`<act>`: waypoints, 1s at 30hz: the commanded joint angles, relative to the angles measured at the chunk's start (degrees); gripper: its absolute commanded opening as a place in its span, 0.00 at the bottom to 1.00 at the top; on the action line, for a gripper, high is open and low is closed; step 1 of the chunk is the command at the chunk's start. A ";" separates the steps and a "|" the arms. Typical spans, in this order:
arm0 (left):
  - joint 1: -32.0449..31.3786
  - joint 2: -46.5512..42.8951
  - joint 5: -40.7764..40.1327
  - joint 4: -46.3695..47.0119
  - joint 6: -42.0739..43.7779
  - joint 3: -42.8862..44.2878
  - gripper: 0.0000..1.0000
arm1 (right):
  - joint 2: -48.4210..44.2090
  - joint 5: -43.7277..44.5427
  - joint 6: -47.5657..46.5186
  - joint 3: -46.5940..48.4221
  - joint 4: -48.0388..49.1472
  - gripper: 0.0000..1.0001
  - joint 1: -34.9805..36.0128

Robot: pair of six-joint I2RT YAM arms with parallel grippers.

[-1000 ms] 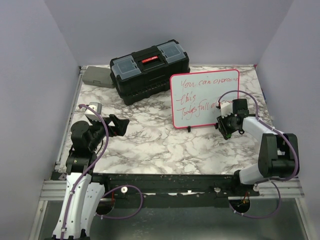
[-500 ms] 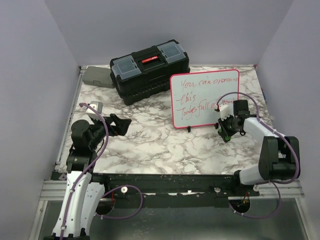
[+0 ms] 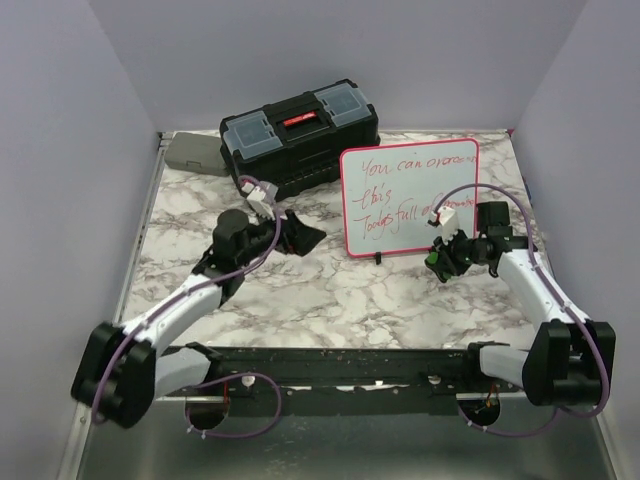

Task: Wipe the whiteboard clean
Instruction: Pick up the whiteboard eraser from the center of the board, then adjust the whiteboard stand at the center of the board.

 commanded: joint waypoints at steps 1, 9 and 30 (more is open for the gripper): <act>0.37 16.81 6.58 15.93 0.82 10.74 0.91 | -1.57 -3.65 -1.19 -0.15 -2.04 0.03 -0.13; 1.53 36.22 11.71 21.50 -4.18 25.17 0.87 | -3.97 -4.37 -0.81 -0.02 -1.89 0.04 -0.21; 3.92 54.40 19.10 32.92 -10.38 35.04 0.58 | -5.22 -5.87 -0.31 0.31 -1.72 0.04 -0.21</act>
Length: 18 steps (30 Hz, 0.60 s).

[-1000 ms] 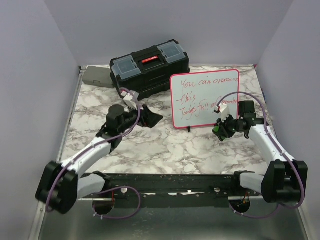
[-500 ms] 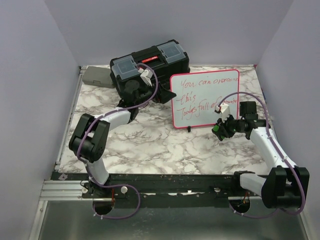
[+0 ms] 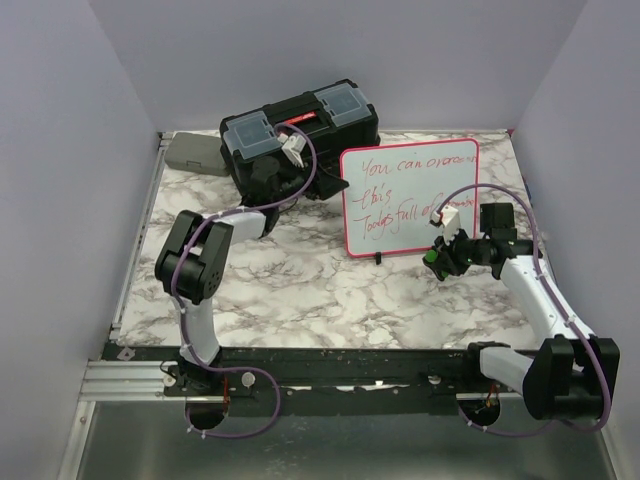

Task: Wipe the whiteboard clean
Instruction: Adjust the whiteboard stand at the center of the board.

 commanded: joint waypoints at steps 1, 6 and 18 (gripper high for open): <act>0.01 4.83 5.01 10.36 -5.13 1.87 0.58 | -0.73 -1.70 0.23 0.23 -0.58 0.04 -0.21; -0.02 7.92 5.38 12.19 -7.42 3.81 0.55 | -1.01 -1.62 0.52 0.13 -0.14 0.04 -0.21; -0.70 13.04 8.60 22.45 -12.34 5.66 0.38 | -0.59 -1.24 0.68 0.13 0.22 0.04 -0.21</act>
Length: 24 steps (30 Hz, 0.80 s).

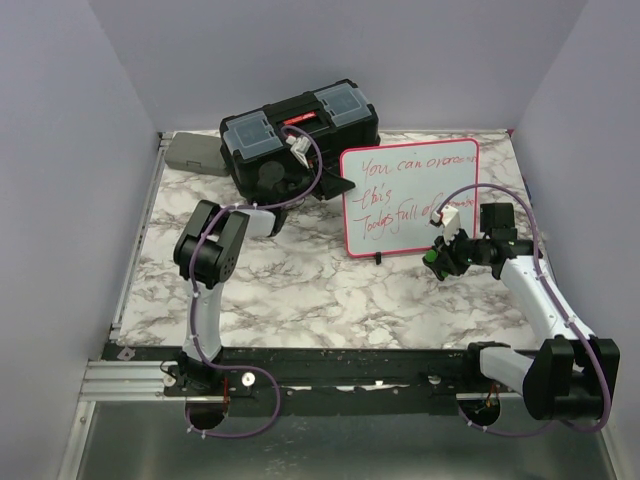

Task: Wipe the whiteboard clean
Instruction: Adjust the whiteboard stand at the center of the board.

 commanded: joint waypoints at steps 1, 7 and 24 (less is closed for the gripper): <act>-0.61 2.28 3.14 7.67 -2.38 0.70 0.37 | -0.37 -0.99 0.58 0.19 0.15 0.04 -0.19; -1.03 3.27 3.25 7.98 -3.01 1.92 0.36 | -0.50 -0.91 0.59 0.13 0.21 0.04 -0.19; -2.37 5.37 4.07 9.16 -4.81 4.12 0.00 | -1.05 -0.73 0.50 0.04 0.24 0.04 -0.19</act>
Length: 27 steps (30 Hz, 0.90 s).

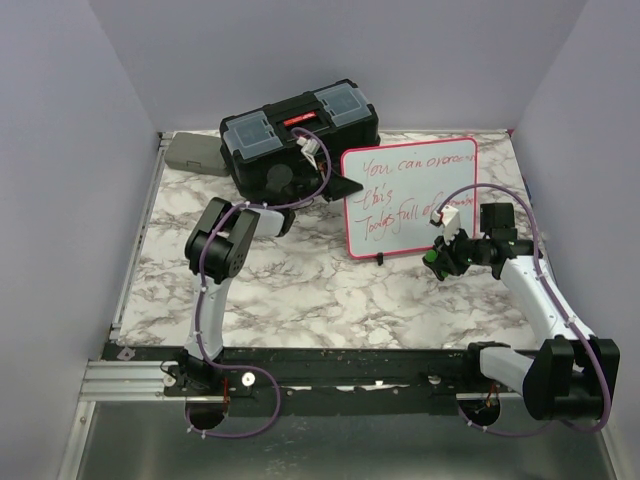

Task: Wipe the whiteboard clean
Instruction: Adjust the whiteboard stand at the center of the board.

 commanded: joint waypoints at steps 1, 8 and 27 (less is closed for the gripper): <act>-0.27 -0.54 1.29 2.55 1.08 -0.37 0.00 | -1.08 -0.82 0.28 -0.04 0.22 0.04 -0.21; -0.27 -8.65 -2.55 4.42 8.26 -11.91 0.00 | -2.36 -2.39 -0.26 0.08 -0.18 0.04 -0.21; -3.83 -19.49 -14.82 10.68 11.08 -30.94 0.00 | 6.93 5.13 13.91 16.76 17.14 0.04 20.99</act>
